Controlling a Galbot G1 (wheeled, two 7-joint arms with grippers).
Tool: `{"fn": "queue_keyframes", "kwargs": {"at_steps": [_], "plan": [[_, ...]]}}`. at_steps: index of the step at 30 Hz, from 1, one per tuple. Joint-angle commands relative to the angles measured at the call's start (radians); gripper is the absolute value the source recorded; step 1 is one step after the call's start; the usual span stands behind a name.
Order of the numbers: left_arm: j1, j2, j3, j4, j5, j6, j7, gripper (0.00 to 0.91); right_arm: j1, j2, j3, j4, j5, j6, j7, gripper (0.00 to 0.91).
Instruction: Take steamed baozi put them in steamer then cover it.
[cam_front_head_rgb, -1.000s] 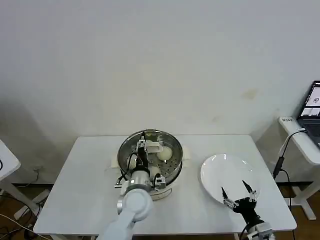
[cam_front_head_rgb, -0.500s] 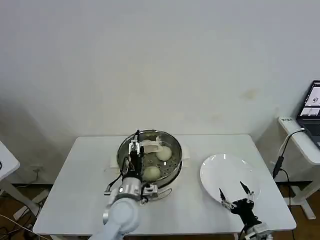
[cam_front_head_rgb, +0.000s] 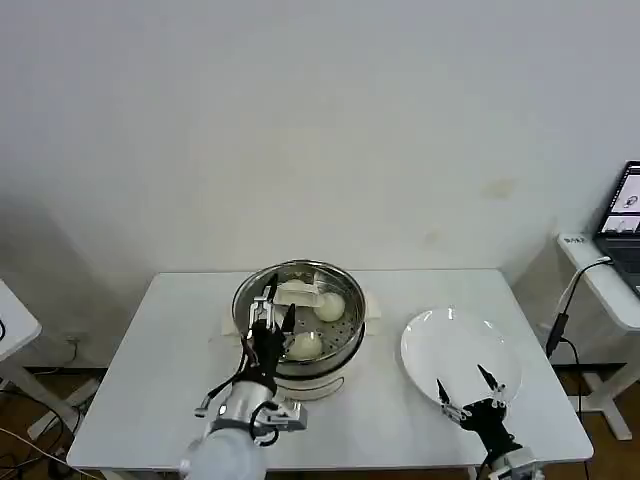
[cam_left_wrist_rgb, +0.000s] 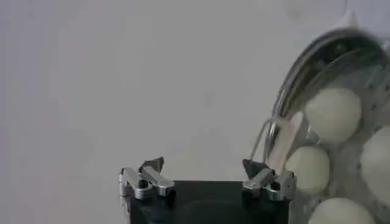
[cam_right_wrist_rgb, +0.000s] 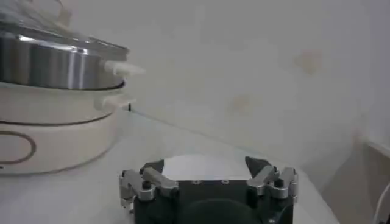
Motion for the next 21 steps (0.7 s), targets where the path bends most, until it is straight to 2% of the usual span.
{"fn": "queue_keyframes", "kwargs": {"at_steps": [1, 21], "plan": [[0.113, 0.017, -0.043, -0.093, -0.122, -0.049, -0.023, 0.907, -0.003, -0.003, -0.004, 0.003, -0.001, 0.001, 0.000, 0.907], [-0.066, 0.015, -0.019, 0.119, 0.034, -0.048, 0.081, 0.907, -0.031, 0.016, 0.009, 0.039, -0.009, -0.004, 0.000, 0.907]]}}
